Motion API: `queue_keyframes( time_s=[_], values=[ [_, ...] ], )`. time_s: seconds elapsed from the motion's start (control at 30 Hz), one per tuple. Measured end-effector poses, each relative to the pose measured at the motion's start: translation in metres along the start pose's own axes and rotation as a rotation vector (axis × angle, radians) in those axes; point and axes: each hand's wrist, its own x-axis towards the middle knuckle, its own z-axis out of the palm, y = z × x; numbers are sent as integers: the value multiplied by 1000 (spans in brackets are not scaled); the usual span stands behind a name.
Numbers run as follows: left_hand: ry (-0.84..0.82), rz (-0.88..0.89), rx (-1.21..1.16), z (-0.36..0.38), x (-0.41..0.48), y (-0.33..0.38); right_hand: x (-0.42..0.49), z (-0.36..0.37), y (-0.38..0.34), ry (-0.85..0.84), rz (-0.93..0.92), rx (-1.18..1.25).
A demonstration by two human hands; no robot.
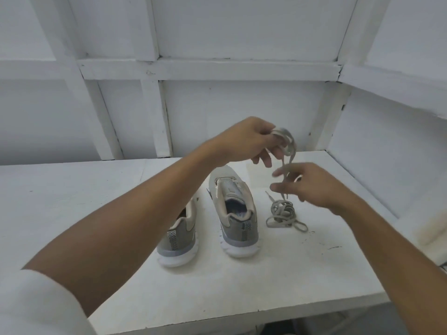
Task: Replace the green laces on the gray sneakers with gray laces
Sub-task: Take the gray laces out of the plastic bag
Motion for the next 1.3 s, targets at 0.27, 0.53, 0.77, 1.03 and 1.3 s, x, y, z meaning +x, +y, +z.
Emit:
queue_keyframes(
  time_s=[0.27, 0.53, 0.77, 1.03, 1.3],
  values=[
    [106, 3, -202, -38, -37, -4, 31, 1, 17, 212, 58, -220],
    [245, -135, -149, -63, -76, -41, 35, -22, -39, 374, -123, -136],
    [306, -276, -56, -60, -92, -61, 24, -11, -115, 355, -341, -52],
    [367, -367, -65, -54, -96, -67, 35, 15, -172, 279, -492, 29],
    [348, -226, -219, -47, -97, -63, 34, 33, -199, 140, -537, 108]
  ],
)
